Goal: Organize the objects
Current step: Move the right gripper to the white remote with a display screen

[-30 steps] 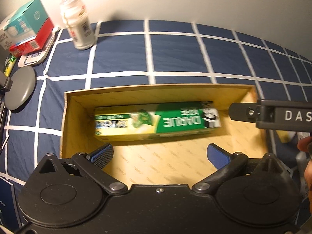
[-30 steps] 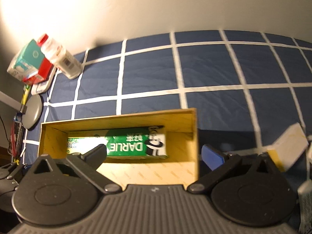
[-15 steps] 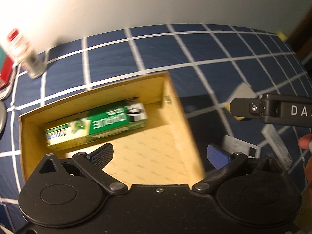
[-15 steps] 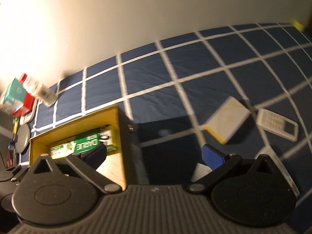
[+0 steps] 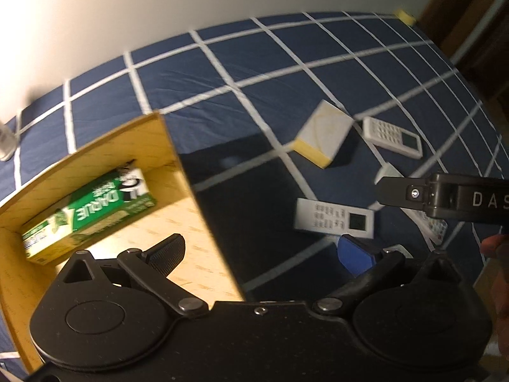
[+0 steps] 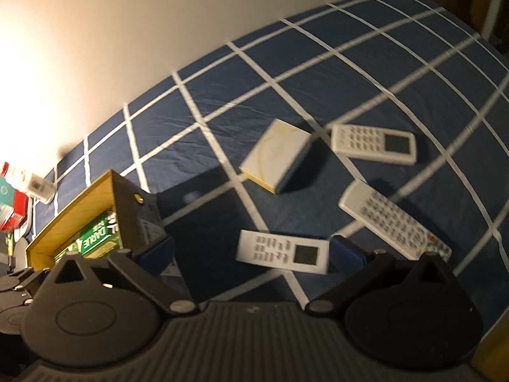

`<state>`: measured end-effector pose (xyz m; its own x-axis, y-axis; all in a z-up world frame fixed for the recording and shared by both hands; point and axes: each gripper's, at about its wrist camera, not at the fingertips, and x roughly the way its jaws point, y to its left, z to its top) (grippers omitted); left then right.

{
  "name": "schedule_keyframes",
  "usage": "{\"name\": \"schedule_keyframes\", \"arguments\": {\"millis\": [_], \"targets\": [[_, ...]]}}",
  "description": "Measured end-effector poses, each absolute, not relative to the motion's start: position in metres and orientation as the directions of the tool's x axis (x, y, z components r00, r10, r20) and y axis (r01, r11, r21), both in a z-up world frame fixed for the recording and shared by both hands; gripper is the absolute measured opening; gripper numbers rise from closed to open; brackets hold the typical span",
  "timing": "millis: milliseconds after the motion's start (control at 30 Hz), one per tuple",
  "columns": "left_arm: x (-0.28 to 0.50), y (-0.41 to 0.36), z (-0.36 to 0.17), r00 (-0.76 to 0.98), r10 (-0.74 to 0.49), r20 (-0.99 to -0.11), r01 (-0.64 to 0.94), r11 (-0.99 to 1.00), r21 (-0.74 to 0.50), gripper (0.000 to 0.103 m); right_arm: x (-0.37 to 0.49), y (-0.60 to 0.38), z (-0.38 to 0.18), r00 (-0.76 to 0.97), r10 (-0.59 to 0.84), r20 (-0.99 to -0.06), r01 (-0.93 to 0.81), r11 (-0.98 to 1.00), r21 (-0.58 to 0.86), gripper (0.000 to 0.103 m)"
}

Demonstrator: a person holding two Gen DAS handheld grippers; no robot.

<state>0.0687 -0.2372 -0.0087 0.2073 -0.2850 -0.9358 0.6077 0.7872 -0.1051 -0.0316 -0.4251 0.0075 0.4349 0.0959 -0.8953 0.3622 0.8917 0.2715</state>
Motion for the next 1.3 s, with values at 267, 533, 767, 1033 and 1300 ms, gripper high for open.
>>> {"name": "schedule_keyframes", "arguments": {"millis": [267, 533, 767, 1033, 1300], "targets": [[0.059, -0.269, -0.034, 0.152, -0.273, -0.95, 0.641, 0.759, -0.116, 0.103, -0.044, -0.452, -0.022, 0.407, 0.107, -0.907, 0.417, 0.862, 0.289, 0.103], [0.055, -0.294, -0.064, 0.099, -0.247, -0.964, 0.656, 0.745, -0.124, 0.103, -0.045, -0.468, -0.048, 0.384, 0.13, -0.914, 0.456, 0.834, 0.31, 0.103], [0.06, -0.31, -0.088, 0.062, -0.22, -0.973, 0.66, 0.741, -0.125, 0.103, -0.036, -0.476, -0.073, 0.343, 0.153, -0.927, 0.472, 0.825, 0.311, 0.103], [0.069, -0.323, -0.115, 0.023, -0.21, -0.977, 0.664, 0.734, -0.142, 0.103, -0.025, -0.478, -0.104, 0.303, 0.195, -0.933, 0.489, 0.808, 0.328, 0.099], [0.074, -0.331, -0.131, -0.009, -0.21, -0.978, 0.669, 0.726, -0.161, 0.101, -0.017, -0.479, -0.124, 0.287, 0.205, -0.936, 0.495, 0.805, 0.328, 0.095]]}}
